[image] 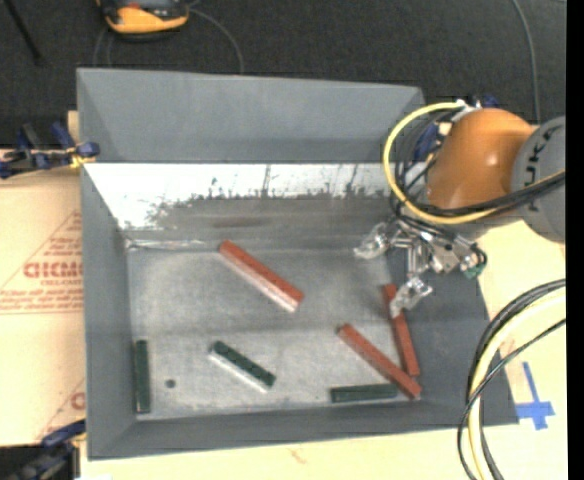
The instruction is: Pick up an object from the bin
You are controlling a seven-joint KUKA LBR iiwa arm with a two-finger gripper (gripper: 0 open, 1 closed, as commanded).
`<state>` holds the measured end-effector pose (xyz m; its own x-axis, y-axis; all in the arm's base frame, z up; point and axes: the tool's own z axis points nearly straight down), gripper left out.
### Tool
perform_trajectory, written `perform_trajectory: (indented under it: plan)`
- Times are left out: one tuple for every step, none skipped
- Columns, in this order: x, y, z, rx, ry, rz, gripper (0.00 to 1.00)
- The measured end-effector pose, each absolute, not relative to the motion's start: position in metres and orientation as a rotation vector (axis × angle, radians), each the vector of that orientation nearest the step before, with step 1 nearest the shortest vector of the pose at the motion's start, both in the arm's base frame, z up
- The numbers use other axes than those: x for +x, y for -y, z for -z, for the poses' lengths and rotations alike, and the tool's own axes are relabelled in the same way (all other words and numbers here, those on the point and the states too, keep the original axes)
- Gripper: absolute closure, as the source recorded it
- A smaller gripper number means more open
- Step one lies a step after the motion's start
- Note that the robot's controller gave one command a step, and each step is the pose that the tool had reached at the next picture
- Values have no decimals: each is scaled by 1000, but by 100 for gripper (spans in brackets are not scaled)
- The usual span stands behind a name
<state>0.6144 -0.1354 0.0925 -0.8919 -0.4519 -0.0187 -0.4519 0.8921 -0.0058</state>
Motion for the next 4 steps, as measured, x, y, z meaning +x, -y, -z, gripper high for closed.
perform_trajectory:
  plan:
    - [608,140,-95,-1116,-2921,8,0]
    - [630,141,-78,-1480,-2748,-51,0]
    - [629,155,-79,-1488,-2753,-4,100]
    - [629,155,-79,-1487,-2754,-4,100]
